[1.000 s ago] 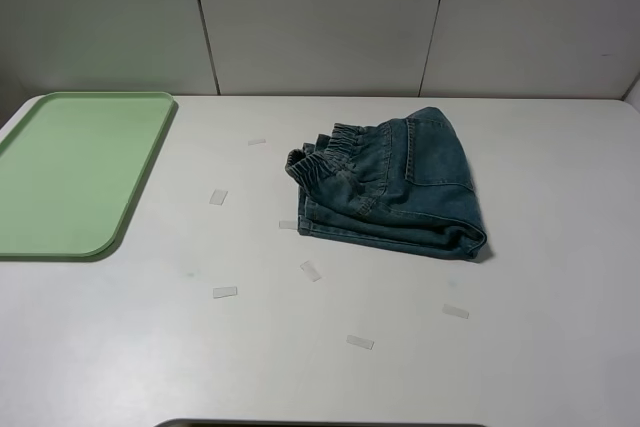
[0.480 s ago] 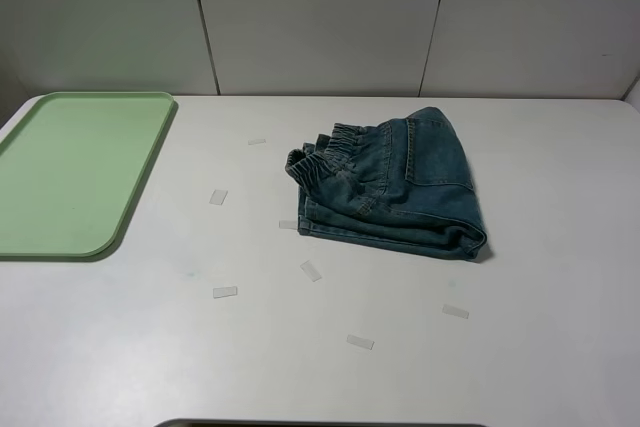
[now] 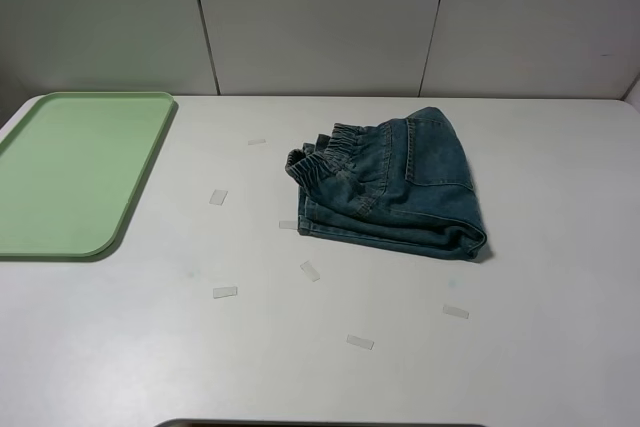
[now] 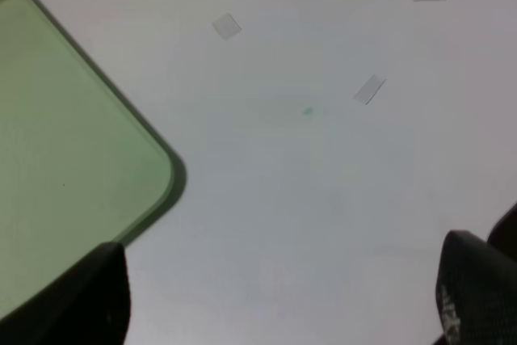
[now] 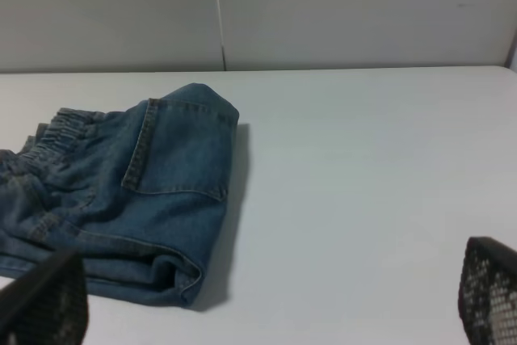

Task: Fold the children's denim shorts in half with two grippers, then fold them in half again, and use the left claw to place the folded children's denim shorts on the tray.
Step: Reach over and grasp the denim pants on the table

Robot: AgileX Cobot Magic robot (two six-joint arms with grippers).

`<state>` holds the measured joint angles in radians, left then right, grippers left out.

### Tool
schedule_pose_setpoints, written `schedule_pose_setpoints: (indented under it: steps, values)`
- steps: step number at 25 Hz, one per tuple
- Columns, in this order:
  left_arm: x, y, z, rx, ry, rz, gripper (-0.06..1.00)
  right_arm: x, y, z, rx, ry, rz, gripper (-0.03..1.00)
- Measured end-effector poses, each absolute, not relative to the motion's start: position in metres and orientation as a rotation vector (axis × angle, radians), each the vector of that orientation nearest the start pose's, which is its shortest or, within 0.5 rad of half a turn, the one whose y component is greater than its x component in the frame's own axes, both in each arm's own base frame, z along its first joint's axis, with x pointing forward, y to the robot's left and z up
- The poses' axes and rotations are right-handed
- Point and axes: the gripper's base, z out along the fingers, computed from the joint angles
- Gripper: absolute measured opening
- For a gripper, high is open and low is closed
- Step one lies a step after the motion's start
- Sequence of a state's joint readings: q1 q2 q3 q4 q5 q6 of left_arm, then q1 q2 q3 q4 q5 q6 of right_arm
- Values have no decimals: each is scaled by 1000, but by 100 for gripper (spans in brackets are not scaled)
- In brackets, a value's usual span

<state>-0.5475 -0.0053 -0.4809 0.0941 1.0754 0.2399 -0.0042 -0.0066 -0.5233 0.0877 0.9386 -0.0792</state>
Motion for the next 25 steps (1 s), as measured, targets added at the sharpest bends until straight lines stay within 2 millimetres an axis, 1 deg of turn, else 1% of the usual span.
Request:
schedule_pose_setpoints:
  steps: [3, 8, 25]
  values:
    - [0, 9, 271, 790, 1913, -76, 76, -5, 4, 293, -78, 1897, 13, 69]
    - [0, 9, 271, 790, 1913, -76, 76, -4, 1, 280, -87, 1994, -32, 69]
    - [0, 9, 271, 790, 1913, -76, 76, -4, 1, 280, -84, 1996, -34, 69]
